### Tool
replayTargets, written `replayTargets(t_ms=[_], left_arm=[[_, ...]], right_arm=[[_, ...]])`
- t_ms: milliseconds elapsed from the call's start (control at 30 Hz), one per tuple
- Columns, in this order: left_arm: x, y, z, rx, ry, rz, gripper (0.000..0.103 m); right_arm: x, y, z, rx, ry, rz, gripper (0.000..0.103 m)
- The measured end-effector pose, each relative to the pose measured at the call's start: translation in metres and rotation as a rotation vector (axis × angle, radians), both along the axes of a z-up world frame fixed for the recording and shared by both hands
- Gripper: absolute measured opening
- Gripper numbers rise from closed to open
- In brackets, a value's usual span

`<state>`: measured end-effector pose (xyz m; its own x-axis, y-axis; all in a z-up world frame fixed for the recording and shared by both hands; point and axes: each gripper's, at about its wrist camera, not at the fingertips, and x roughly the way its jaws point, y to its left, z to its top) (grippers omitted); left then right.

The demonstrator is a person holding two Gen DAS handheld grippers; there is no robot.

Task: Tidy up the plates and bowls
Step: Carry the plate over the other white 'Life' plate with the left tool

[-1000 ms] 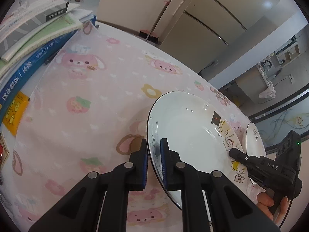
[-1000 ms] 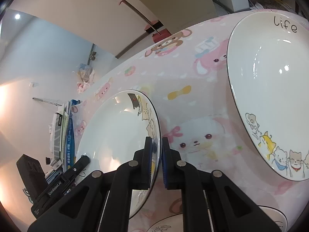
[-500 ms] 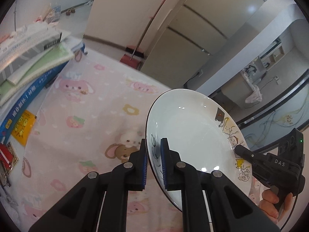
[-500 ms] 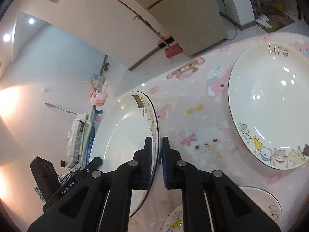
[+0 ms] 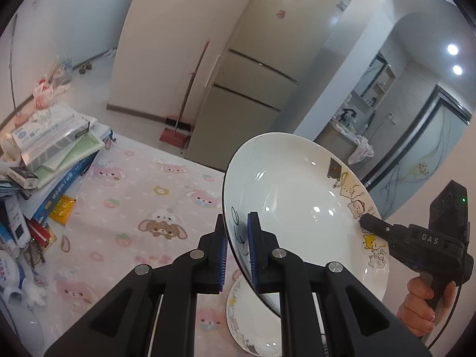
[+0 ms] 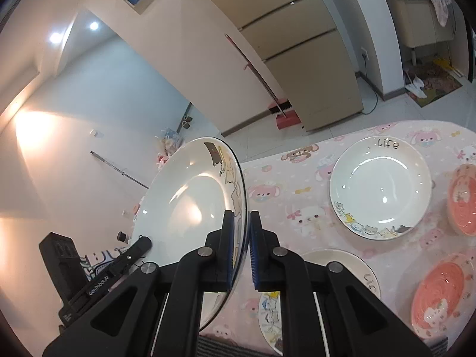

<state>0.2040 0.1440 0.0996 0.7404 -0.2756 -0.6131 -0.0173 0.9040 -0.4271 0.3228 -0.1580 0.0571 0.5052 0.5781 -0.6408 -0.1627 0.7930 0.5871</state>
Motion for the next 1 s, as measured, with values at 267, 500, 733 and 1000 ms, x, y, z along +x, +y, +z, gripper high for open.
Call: replayTargets(t_ms=[267,500,733,1000], left_arm=[[-0.041,-0.038,-0.015,0.001,0.008,-0.048,0.013],[-0.050,-0.065,-0.046,-0.007,0.049,-0.114,0.013],[-0.051,-0.079,-0.077,0.004,0.108,-0.124,0.013],[-0.047,-0.084,-0.106,0.013,0.154,-0.136,0.013]], right_arm=[[-0.056,-0.034,-0.004,-0.063,-0.022,-0.026,0.013],[-0.084,-0.068,-0.032,-0.068,0.021,-0.063,0.013],[-0.088,-0.076,-0.062,-0.073,0.066,-0.075,0.013],[-0.088,-0.077,-0.090,-0.108,0.098,-0.064,0.015]])
